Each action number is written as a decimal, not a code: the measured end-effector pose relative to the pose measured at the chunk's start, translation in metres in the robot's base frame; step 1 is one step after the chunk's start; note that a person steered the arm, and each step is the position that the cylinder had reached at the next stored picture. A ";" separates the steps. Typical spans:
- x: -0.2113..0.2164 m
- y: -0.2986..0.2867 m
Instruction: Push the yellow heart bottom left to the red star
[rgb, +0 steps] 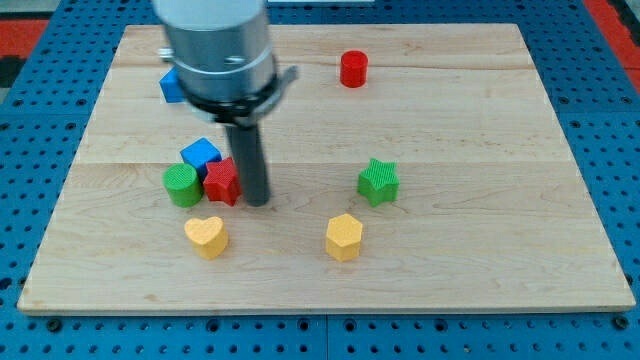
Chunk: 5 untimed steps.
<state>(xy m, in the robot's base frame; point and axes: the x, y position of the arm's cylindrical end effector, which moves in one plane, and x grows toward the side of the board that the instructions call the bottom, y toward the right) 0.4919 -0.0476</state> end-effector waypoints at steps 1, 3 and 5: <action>0.029 0.014; 0.100 -0.030; 0.059 -0.094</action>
<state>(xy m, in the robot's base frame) 0.5510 -0.1416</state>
